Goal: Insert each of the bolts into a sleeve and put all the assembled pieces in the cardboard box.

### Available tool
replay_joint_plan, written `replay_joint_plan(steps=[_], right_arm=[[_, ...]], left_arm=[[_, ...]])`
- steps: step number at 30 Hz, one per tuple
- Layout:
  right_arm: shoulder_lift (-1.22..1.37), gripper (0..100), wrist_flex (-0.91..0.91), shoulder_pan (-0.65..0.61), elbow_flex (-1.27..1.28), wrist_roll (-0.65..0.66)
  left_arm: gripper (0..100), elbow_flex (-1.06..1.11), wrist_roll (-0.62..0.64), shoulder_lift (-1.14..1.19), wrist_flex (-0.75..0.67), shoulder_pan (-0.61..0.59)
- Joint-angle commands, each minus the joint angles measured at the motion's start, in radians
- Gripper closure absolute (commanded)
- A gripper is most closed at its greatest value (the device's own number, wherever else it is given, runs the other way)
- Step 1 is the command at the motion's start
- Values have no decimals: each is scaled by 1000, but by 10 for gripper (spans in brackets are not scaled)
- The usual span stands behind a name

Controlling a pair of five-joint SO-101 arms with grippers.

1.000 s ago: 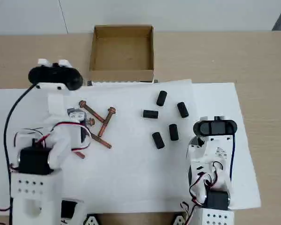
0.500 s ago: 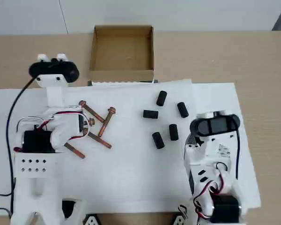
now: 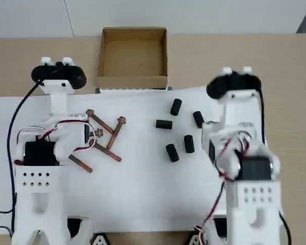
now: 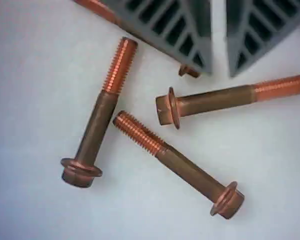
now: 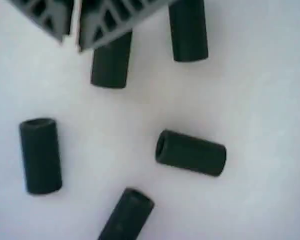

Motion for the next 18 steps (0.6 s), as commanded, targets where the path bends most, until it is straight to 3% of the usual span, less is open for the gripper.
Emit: replay_joint_plan(steps=[1,5,12,18], right_arm=[[151,995,16,-2,-115,-3],[335,995,16,-2,-230,12],[624,995,28,-4,-476,163],[834,994,156,-4,-692,307]], left_arm=[[990,-39,-81,6,-21,-8],[984,-56,-115,104,-23,-8],[964,-236,-112,397,83,-8],[963,-412,-81,614,167,-8]])
